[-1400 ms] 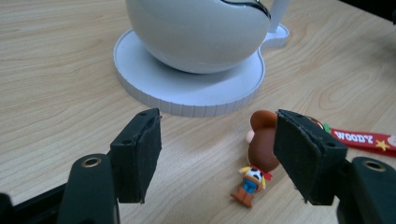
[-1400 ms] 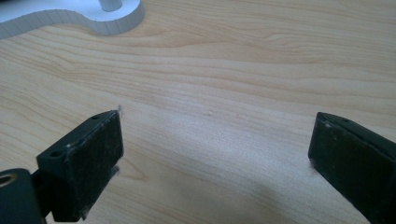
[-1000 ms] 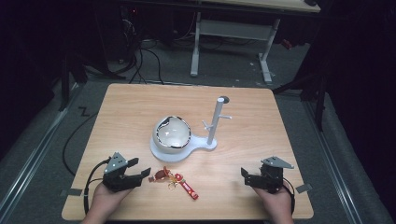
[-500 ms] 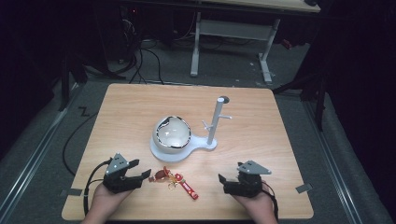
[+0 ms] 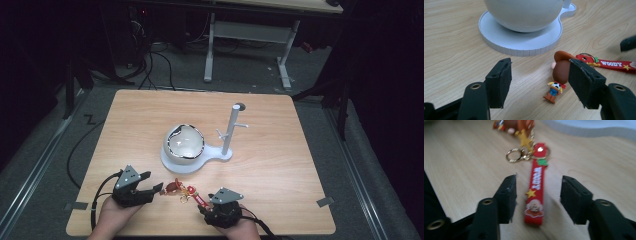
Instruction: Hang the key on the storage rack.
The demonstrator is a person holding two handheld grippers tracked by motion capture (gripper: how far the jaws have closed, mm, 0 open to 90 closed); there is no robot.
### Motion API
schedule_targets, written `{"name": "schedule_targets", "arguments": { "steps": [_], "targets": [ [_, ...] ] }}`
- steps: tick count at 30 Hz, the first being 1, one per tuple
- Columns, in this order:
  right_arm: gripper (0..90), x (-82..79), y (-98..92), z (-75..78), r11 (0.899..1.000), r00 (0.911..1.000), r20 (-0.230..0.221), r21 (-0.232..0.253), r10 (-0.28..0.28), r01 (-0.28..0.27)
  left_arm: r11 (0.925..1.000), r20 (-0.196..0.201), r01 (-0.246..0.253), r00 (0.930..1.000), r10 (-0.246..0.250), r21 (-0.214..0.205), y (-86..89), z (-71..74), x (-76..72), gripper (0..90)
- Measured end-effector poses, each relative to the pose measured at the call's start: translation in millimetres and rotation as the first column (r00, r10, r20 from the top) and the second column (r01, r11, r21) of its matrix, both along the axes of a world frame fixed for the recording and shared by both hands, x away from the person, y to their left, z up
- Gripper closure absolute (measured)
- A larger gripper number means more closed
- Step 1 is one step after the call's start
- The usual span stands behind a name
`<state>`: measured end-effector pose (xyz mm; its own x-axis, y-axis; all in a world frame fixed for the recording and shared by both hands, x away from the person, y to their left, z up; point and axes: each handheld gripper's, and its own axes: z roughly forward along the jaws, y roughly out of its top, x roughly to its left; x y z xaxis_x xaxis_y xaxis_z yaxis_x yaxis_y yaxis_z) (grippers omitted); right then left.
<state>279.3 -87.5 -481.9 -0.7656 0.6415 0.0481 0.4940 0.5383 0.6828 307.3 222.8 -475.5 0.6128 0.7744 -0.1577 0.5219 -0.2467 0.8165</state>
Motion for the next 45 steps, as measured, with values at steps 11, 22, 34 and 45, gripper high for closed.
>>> {"name": "schedule_targets", "arguments": {
  "steps": [11,22,34,45],
  "targets": [
    [72.1,3.7,-11.9,6.9,1.000,0.9998,0.013,-0.006,-0.015,0.015,1.0000,0.005,0.002,1.0000,-0.002,-0.003,1.5,1.8,-0.8,36.2],
    [72.3,9.0,-88.0,24.2,0.989,0.9903,0.039,-0.059,-0.133,0.136,0.9999,0.012,-0.006,0.9999,0.006,-0.010,3.3,4.5,-1.8,36.2],
    [66.1,-8.7,-149.5,21.9,0.962,0.9676,0.009,-0.104,-0.252,0.252,1.0000,0.013,0.003,0.9999,-0.003,0.002,0.0,3.7,-0.8,36.3],
    [58.0,11.7,-120.7,19.5,0.970,0.9751,0.033,-0.104,-0.219,0.221,0.9998,0.014,0.015,0.9998,-0.015,0.015,-2.1,2.8,0.2,36.3]
  ]
}}
